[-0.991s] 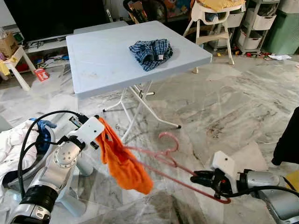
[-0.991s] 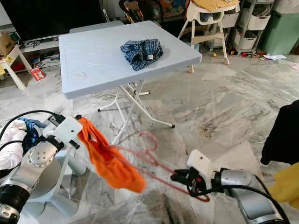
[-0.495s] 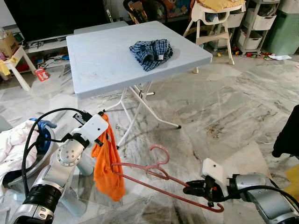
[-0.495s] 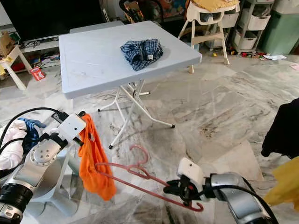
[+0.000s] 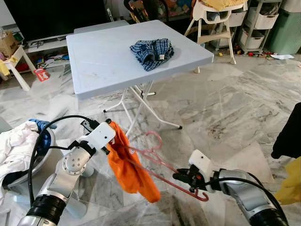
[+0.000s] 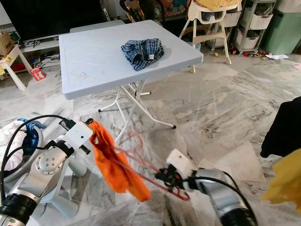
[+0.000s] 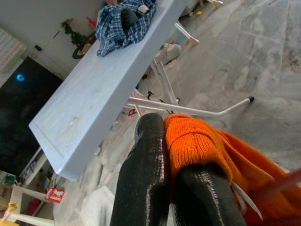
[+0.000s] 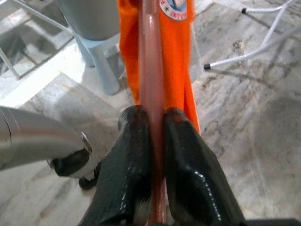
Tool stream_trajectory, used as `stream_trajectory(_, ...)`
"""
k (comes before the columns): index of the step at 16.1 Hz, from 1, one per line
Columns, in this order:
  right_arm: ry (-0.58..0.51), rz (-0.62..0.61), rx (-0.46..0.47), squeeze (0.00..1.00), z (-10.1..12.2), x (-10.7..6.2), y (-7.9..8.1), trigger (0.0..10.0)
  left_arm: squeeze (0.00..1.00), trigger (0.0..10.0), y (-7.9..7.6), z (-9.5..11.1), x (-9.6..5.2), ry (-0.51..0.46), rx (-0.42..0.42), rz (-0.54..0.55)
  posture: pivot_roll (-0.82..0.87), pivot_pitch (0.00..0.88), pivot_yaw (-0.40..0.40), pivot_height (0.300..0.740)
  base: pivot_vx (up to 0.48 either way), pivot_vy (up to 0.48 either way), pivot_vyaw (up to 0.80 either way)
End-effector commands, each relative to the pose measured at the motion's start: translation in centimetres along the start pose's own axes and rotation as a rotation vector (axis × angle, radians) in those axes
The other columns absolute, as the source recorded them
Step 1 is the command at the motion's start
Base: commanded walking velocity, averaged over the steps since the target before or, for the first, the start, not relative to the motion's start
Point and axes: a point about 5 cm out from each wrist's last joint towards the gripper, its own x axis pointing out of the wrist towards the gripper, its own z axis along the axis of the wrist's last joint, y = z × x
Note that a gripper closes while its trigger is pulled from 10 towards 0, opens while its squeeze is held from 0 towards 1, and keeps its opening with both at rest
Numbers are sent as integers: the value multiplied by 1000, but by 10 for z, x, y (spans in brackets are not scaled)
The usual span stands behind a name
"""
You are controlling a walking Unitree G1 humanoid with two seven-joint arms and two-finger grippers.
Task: Hang hanger
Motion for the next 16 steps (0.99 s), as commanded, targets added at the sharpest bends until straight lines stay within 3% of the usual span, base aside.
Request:
stream_trajectory(1,-23,-46,-10,0,9,2,-7,10000,0,10000,5,3,-1,-4,18,12,-69,0,96,740,0,0,0)
stream_trajectory(3,-5,-81,2,0,8,8,-8,10000,0,10000,6,2,-2,0,21,23,-68,0,99,740,0,0,0)
stream_trajectory(5,16,-24,16,0,5,15,2,10000,0,10000,9,2,-2,12,22,42,-66,0,97,740,0,0,0)
stream_trajectory(9,73,102,-19,0,-9,5,12,10000,0,10000,20,-8,-4,77,66,86,-63,0,100,740,0,0,0)
stream_trajectory(11,180,76,-67,0,-27,-8,4,10000,0,10000,29,-10,-3,103,50,133,-63,0,102,740,0,0,0)
stream_trajectory(16,358,-89,-146,0,-47,-31,-22,10000,0,10000,25,-8,-2,105,44,119,-67,0,108,740,0,0,0)
